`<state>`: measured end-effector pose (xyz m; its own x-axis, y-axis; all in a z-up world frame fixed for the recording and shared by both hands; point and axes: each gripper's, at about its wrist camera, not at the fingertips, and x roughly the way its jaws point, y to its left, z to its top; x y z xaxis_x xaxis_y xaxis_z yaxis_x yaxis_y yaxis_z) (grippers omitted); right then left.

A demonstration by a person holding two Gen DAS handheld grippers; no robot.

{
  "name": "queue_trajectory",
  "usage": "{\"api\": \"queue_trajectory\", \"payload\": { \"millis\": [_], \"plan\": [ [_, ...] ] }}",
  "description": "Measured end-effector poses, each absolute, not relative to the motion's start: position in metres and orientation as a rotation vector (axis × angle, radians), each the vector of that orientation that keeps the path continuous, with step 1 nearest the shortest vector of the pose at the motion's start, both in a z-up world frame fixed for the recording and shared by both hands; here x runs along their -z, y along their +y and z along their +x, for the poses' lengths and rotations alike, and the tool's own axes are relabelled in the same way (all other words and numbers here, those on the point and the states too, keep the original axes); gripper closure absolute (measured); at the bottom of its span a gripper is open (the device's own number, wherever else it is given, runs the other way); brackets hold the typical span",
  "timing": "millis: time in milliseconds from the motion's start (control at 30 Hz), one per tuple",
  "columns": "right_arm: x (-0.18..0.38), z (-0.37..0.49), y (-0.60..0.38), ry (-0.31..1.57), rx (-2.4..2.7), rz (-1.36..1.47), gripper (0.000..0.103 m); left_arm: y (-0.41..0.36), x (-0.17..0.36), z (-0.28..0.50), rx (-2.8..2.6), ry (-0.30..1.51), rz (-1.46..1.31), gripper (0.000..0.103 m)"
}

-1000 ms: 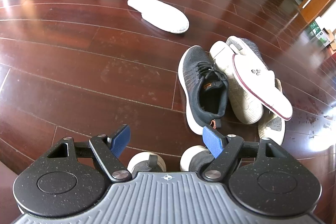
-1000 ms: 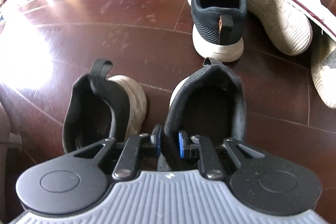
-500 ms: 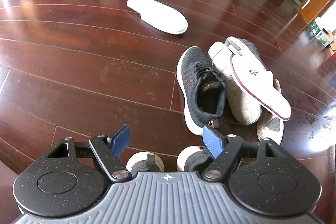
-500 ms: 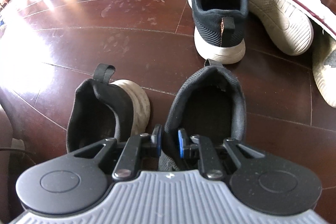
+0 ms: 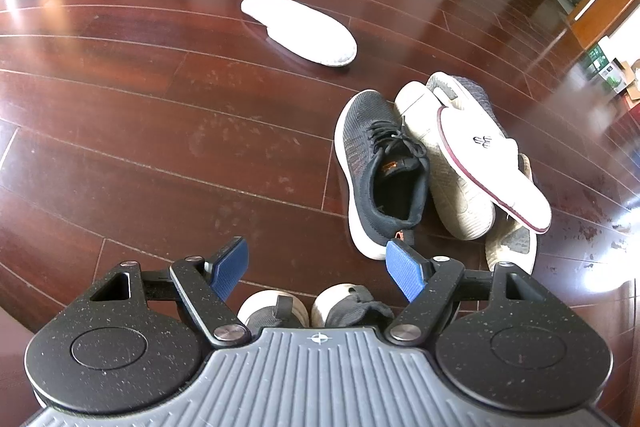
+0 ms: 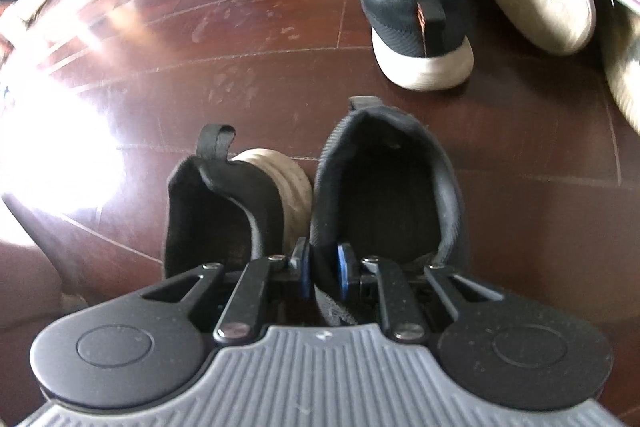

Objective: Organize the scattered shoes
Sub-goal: 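Open the right tool to release the sneaker and lift away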

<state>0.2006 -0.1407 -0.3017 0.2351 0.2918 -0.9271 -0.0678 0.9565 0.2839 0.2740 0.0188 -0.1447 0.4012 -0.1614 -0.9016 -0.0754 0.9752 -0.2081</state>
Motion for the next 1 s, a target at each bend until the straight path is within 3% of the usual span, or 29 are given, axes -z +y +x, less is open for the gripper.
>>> {"api": "queue_trajectory", "payload": {
  "millis": [233, 367, 467, 567, 833, 1000],
  "plan": [
    [0.305, 0.202, -0.146, 1.344, -0.126, 0.398, 0.086, 0.014, 0.147, 0.274, 0.057, 1.168, -0.223, 0.022],
    [0.305, 0.202, -0.153, 1.353, -0.114, 0.47, 0.079, 0.01, 0.147, 0.274, 0.051, 1.169, -0.224, 0.022],
    [0.291, 0.2, -0.158, 1.329, -0.19, 0.442, 0.066, 0.009, 0.148, 0.276, 0.039, 1.17, -0.241, 0.022],
    [0.269, 0.195, -0.169, 1.283, -0.236, 0.412, 0.065, 0.003, 0.147, 0.277, 0.036, 1.165, -0.256, 0.022],
    [0.151, 0.169, -0.246, 1.054, -0.208, 0.367, 0.058, -0.006, 0.145, 0.281, 0.03, 1.143, -0.275, 0.022],
    [0.029, 0.127, -0.298, 0.832, -0.129, 0.293, 0.04, -0.014, 0.162, 0.286, -0.008, 1.182, -0.293, 0.023]
  ]
}}
